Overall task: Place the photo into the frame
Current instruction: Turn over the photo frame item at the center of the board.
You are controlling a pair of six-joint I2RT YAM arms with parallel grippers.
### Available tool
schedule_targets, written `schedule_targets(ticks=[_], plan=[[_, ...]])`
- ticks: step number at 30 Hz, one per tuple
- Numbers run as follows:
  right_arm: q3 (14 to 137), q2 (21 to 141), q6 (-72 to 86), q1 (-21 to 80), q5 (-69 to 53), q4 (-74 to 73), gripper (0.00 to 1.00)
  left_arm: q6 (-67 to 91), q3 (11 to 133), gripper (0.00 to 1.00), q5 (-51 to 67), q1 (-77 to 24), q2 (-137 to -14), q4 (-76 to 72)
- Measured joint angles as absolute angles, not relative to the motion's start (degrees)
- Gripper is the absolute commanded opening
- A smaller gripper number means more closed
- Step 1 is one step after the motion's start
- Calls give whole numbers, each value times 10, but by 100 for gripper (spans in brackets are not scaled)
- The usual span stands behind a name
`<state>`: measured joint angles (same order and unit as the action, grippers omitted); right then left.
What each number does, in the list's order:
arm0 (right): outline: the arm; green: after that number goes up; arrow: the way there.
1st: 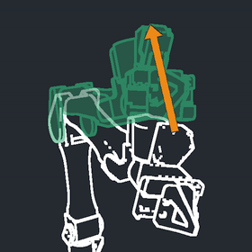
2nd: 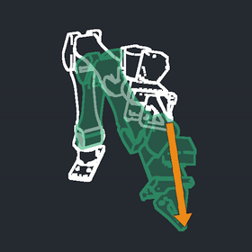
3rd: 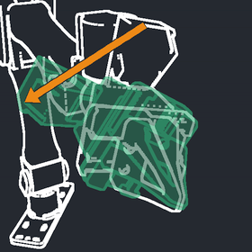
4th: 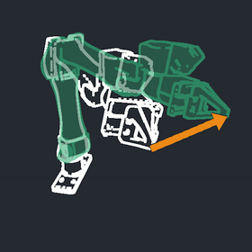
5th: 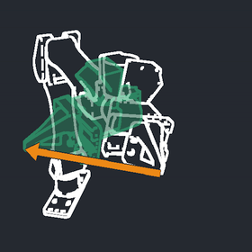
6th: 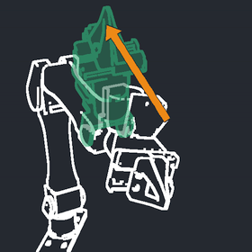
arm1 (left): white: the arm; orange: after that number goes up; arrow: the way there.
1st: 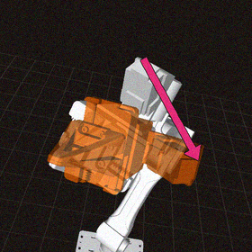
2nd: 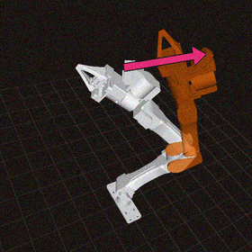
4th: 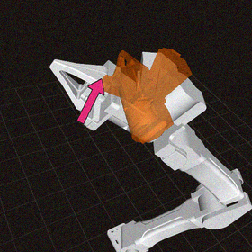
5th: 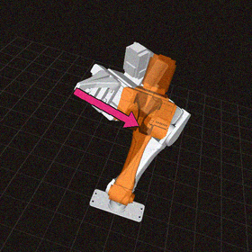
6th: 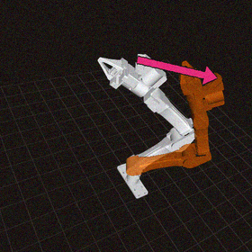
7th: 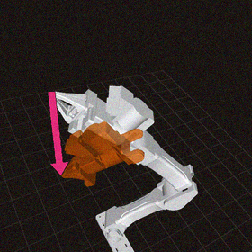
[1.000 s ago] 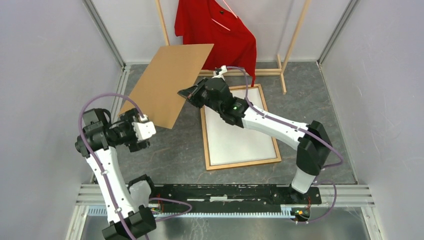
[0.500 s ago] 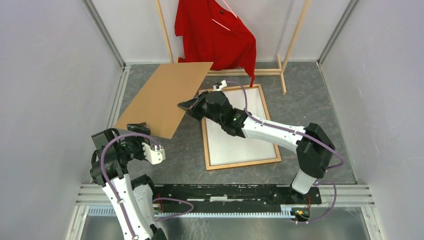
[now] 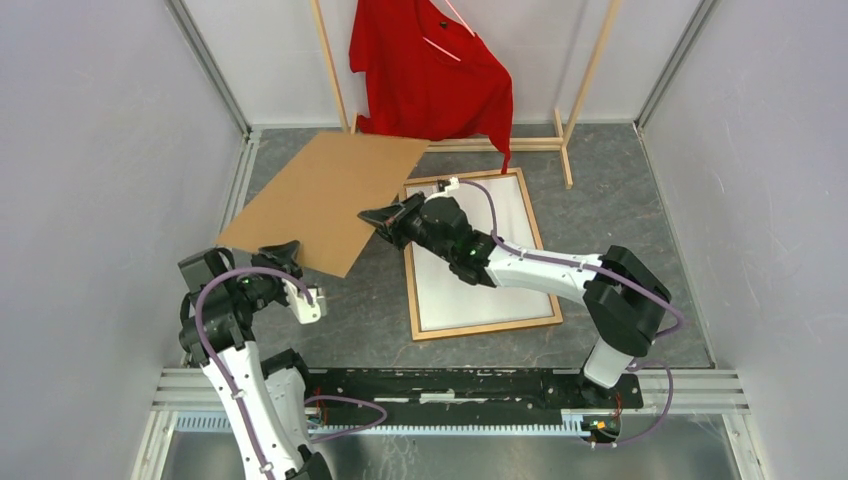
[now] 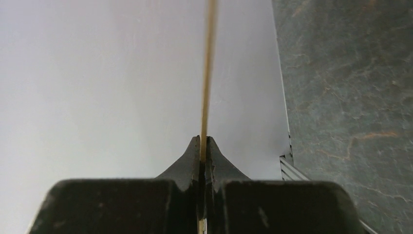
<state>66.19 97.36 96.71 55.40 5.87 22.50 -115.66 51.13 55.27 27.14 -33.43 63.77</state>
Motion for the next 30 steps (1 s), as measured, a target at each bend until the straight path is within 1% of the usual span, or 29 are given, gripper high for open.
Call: schedule_targets(ticks=[2,4,5,8,11,14,18,19,22,25,27,30], plan=[[638,973,987,554,57,239,0,-1165,509,8,560,271,-338,633],[631,973,1004,552,56,240,1,-1170,502,5,563,271,-341,628],[631,973,1009,552,56,239,3,-1174,499,4,568,271,-342,620],[633,974,1018,552,55,239,13,-1177,499,2,573,271,-342,604],[642,975,1003,550,44,239,38,-1169,499,2,575,271,-342,580],[662,983,964,550,-7,239,60,-1121,498,2,567,271,-347,540],[698,985,873,542,-97,231,77,-1053,496,2,542,271,-362,478],[710,984,830,538,-126,218,81,-1041,496,2,536,271,-368,462],[725,971,709,518,-171,159,85,-1014,504,2,526,271,-393,429],[750,955,566,496,-196,65,87,-976,531,2,524,271,-425,403],[777,943,450,480,-202,-8,87,-968,553,2,521,271,-443,406],[794,916,304,468,-187,-70,87,-982,596,2,520,271,-465,440]])
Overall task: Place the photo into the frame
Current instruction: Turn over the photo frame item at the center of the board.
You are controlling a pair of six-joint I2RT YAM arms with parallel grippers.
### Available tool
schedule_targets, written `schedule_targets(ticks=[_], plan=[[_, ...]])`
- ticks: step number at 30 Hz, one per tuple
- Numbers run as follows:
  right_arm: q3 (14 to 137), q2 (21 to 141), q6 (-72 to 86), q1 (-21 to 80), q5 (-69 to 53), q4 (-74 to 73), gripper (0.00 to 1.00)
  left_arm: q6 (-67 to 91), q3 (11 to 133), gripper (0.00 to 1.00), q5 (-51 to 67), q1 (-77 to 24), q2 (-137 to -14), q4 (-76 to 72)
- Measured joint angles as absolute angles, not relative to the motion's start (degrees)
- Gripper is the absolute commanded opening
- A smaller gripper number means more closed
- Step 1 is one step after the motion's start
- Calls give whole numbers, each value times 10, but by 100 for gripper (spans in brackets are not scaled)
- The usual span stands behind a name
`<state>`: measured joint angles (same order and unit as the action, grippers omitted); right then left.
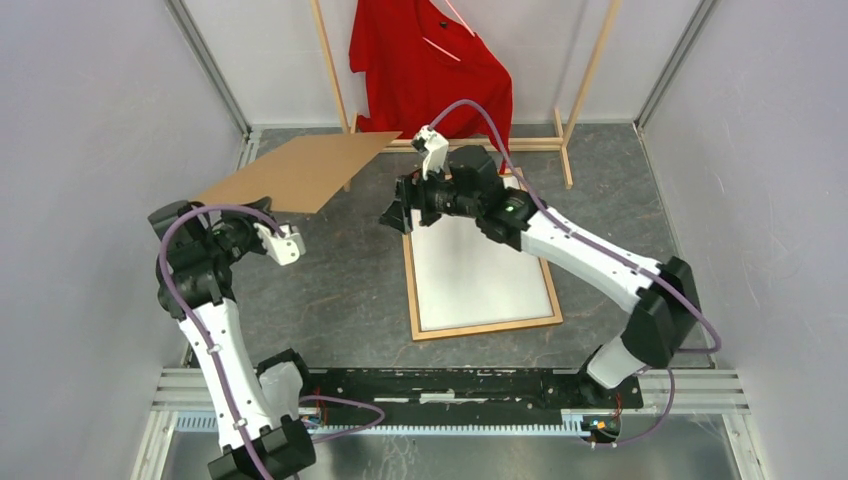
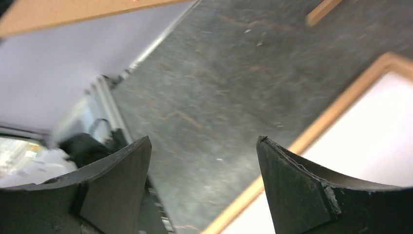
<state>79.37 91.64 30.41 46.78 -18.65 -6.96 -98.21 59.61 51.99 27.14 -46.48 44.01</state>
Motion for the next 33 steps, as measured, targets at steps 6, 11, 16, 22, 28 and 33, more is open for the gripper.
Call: schedule_targets(ticks=[6,11,16,22,28,33], plan=[[687,784,-10,466,-146,-27,93,-1084,719,2,524,271,-520,616],[585,704,-212,466,-192,42,90,-1141,798,2,525,271,-571,775],[590,738,-322,472,-246,57,89,-1157,798,2,519,267,-568,837],[607,807,-383,486,-275,68,85,-1167,798,2,513,254,-562,849],[678,898,-417,499,-283,69,79,-1171,794,2,509,245,-560,852],[701,930,-425,509,-281,82,65,-1171,794,2,505,242,-560,852]])
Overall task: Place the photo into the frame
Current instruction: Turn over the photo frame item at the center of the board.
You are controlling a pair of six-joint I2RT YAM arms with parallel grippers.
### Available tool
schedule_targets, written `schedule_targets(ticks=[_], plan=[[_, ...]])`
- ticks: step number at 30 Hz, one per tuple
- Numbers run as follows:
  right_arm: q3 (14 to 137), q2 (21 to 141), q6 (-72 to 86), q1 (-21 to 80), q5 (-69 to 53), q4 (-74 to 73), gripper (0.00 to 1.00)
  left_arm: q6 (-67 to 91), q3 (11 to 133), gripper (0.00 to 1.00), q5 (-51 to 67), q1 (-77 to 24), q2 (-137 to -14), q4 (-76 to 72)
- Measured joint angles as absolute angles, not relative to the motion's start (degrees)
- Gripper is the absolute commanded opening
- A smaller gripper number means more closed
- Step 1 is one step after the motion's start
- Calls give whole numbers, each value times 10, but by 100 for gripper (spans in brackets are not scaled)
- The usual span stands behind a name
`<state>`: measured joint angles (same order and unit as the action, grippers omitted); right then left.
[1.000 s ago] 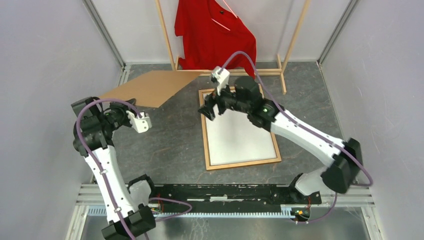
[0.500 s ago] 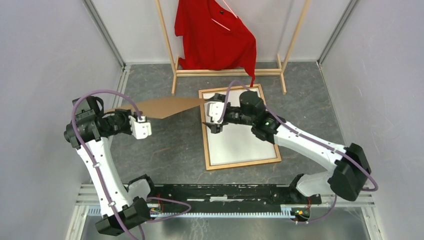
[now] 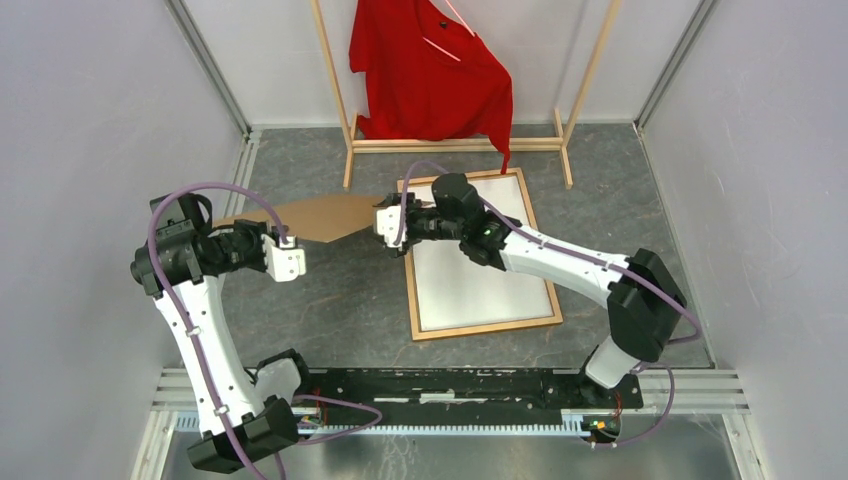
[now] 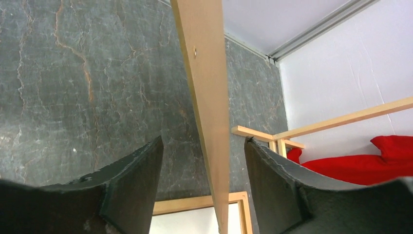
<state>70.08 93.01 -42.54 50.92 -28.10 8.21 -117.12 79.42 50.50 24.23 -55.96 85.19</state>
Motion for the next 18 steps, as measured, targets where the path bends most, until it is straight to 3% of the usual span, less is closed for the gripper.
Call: schedule_targets(ticks=[5,12,14,16,17,18], plan=[[712,961,-427,515,-268,106,44,-1171,794,2,503,242,-560,852],[714,985,-430,517,-243,129,1,-1174,794,2,497,242,-562,852],[714,985,-434,518,-234,139,0,-1174,794,20,499,242,-561,849],[714,985,-437,518,-225,149,0,-1175,794,54,503,242,-560,832],[714,985,-434,519,-220,154,0,-1179,793,82,507,242,-558,816],[714,985,-428,520,-214,161,0,-1177,790,98,512,242,-554,798]])
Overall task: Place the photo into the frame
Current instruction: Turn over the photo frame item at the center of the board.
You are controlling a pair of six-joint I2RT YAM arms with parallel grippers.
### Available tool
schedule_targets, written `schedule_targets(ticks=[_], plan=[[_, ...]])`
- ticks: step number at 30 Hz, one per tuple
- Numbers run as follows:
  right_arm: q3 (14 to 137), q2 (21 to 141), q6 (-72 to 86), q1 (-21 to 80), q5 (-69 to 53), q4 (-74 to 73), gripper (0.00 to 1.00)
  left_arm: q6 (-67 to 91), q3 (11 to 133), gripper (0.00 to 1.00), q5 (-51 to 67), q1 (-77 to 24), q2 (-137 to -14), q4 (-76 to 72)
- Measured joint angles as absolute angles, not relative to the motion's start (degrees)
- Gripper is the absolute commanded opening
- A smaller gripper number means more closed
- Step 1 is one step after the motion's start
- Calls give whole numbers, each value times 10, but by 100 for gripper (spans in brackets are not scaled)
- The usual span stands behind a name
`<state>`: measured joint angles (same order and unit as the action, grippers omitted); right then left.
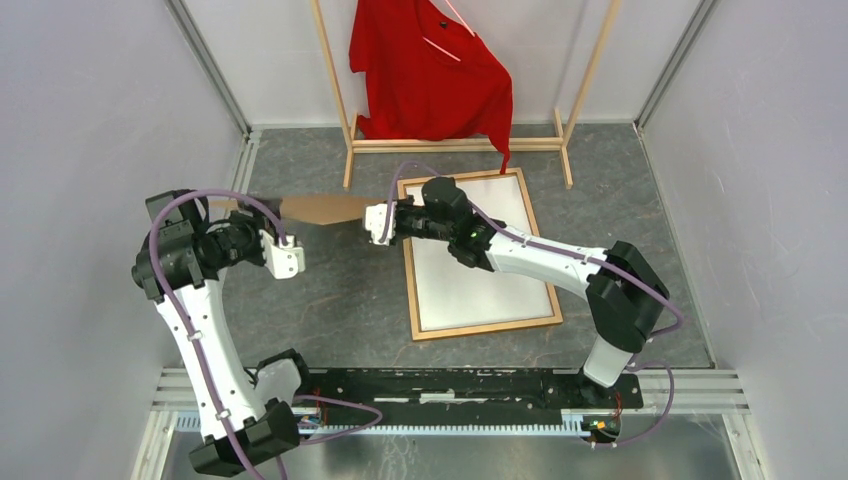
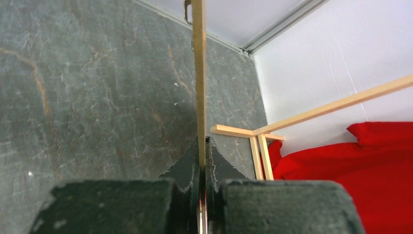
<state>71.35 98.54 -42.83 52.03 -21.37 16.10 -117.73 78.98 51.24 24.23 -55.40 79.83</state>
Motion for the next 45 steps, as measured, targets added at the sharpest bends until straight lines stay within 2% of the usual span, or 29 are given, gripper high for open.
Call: schedule_targets(ticks=[5,8,14,17,25,31,34,40,45], plan=[[714,985,-376,521,-189,195,0,-1083,781,100,537,242,-536,695],[733,990,-324,520,-166,192,0,-936,782,100,554,242,-540,580],[849,1030,-174,508,-147,163,0,-639,799,100,554,242,-588,356],[871,1032,-109,496,-147,156,0,-533,806,100,534,242,-615,294],[910,1040,52,472,-133,127,0,-372,807,100,453,242,-624,213],[903,1036,186,440,-149,113,0,-321,811,100,430,243,-632,220],[839,1001,255,413,-156,132,0,-328,815,100,441,243,-643,260],[673,919,406,370,-137,208,0,-452,808,99,483,242,-641,417],[579,889,525,387,-92,275,0,-575,753,99,482,242,-608,531]])
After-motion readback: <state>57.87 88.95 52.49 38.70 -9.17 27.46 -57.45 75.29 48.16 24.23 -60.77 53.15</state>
